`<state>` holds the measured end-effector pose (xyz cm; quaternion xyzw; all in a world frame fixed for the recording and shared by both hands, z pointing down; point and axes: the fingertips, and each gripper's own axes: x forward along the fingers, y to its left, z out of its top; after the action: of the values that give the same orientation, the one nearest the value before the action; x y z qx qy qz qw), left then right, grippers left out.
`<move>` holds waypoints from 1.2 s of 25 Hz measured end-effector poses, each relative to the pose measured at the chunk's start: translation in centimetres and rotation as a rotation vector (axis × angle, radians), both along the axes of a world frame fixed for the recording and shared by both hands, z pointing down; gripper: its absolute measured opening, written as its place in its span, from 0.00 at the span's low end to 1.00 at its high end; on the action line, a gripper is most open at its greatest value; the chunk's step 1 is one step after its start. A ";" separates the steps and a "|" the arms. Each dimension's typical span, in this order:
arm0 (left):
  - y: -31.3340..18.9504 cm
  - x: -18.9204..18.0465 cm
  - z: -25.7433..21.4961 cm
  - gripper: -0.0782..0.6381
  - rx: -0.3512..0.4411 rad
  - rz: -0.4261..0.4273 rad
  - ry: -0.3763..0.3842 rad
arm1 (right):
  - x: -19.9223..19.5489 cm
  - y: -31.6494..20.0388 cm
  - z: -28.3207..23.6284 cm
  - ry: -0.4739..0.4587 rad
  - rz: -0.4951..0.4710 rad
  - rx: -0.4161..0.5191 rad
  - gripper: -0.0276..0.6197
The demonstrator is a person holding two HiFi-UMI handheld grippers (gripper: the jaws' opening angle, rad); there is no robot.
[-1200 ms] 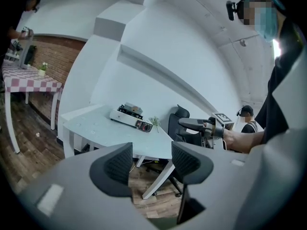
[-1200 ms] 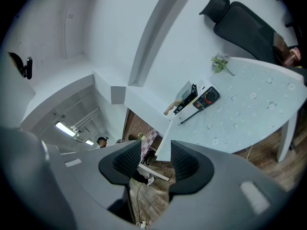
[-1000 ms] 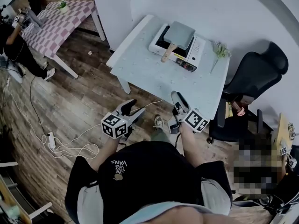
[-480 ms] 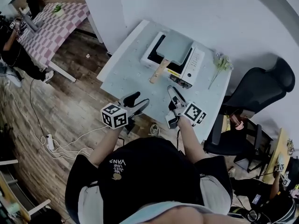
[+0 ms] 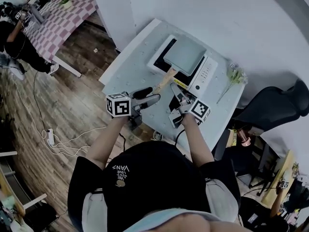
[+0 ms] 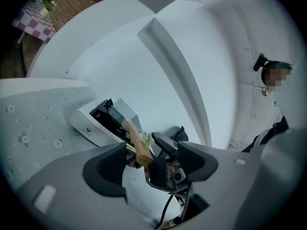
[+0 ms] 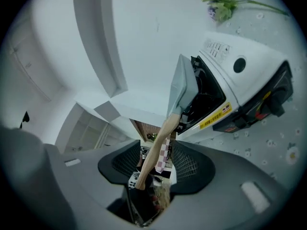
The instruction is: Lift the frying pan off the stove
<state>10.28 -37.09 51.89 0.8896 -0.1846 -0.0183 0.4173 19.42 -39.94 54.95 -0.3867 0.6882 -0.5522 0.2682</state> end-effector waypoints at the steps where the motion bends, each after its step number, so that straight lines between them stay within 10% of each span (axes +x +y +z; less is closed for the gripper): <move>1: -0.3 0.3 0.1 0.54 -0.010 0.008 -0.002 | 0.1 -0.3 0.5 0.009 -0.004 -0.024 0.35; 23: -2.2 4.5 2.9 0.53 -0.313 0.131 0.023 | -1.7 -7.3 2.6 -0.268 -0.055 -0.100 0.41; 30: -2.5 4.2 3.3 0.31 -0.372 0.104 0.083 | -1.8 -7.6 3.0 -0.240 -0.087 -0.110 0.34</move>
<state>14.51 -39.61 55.22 0.8039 -0.1213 0.0011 0.5823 17.59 -47.56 58.00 -0.3020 0.6359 -0.6426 0.3027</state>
